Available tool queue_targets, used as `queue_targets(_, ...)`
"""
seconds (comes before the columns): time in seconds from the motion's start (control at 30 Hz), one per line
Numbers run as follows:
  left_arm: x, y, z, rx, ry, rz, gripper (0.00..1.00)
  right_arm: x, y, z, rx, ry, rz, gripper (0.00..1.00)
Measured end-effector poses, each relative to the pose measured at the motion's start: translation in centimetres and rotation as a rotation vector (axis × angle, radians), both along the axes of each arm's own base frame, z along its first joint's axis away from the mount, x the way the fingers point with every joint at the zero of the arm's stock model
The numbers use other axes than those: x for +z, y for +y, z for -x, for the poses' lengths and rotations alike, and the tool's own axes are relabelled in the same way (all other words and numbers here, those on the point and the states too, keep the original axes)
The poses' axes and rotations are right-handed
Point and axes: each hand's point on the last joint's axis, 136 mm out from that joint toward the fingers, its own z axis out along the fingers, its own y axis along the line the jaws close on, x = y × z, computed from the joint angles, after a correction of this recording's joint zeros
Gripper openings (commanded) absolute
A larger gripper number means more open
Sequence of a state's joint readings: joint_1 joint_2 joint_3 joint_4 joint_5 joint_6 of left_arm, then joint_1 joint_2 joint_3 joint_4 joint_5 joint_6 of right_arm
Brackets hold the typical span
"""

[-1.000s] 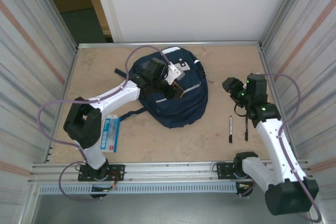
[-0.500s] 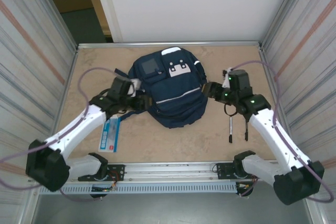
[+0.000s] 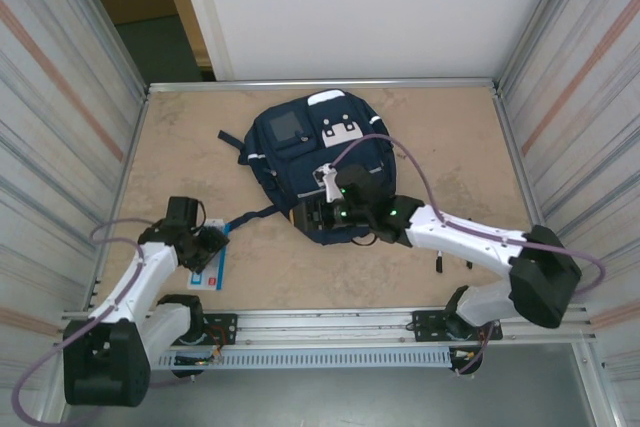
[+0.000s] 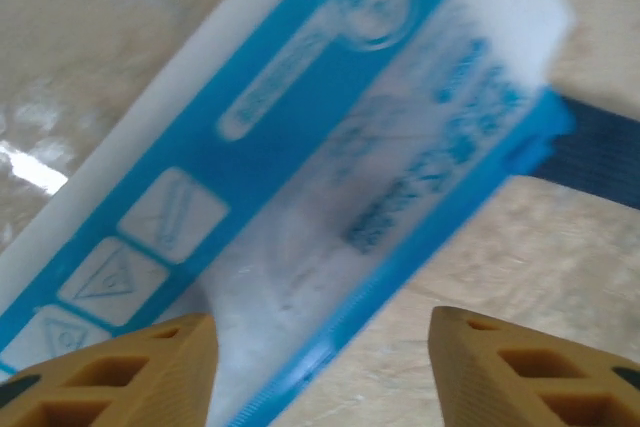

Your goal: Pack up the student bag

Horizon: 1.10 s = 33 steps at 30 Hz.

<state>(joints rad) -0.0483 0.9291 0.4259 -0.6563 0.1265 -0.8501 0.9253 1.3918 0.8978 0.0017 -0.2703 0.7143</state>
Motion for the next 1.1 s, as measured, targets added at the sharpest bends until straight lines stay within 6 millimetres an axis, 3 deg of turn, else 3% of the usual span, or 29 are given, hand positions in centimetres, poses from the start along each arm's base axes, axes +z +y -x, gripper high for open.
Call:
queue_targets(0.2, -0.5, -0.6, 0.2, 0.05, -0.072, 0.063, 0.4, -3.0, 3.8, -1.4, -0.029, 0.113, 0.041, 0.56)
queue_targets(0.3, -0.6, -1.8, -0.3, 0.027, -0.104, 0.139, 0.32, -3.9, 6.7, -1.8, -0.021, 0.167, 0.097, 0.56)
queue_targets(0.47, -0.2, -4.6, -0.6, -0.042, -0.098, 0.292, 0.31, -5.0, 9.9, -3.3, -0.009, 0.254, 0.079, 0.55)
queue_targets(0.57, 0.3, -5.8, -0.3, -0.072, -0.09, 0.366, 0.28, -8.2, 10.8, -4.3, -0.017, 0.353, 0.084, 0.55)
queue_targets(0.7, 0.9, -6.7, -0.3, -0.094, -0.099, 0.419, 0.14, -12.9, 12.2, -4.2, 0.0, 0.472, 0.12, 0.55)
queue_targets(0.77, 0.9, -6.8, -0.2, -0.095, -0.105, 0.426, 0.12, -14.1, 13.1, -3.6, 0.025, 0.517, 0.122, 0.56)
queue_targets(0.83, 0.9, -6.7, 0.1, -0.094, -0.106, 0.425, 0.12, -13.6, 13.8, -3.5, 0.042, 0.536, 0.102, 0.56)
queue_targets(0.87, 1.1, -6.7, 0.2, -0.093, -0.112, 0.421, 0.09, -13.5, 14.1, -3.3, 0.05, 0.543, 0.097, 0.56)
queue_targets(0.9, 1.2, -6.4, 0.4, -0.081, -0.114, 0.406, 0.0, -13.4, 14.2, -3.2, 0.056, 0.548, 0.094, 0.57)
queue_targets(1.1, 3.7, -2.9, 0.1, 0.025, -0.194, 0.223, 0.0, -13.7, 14.3, -2.7, 0.068, 0.568, 0.11, 0.58)
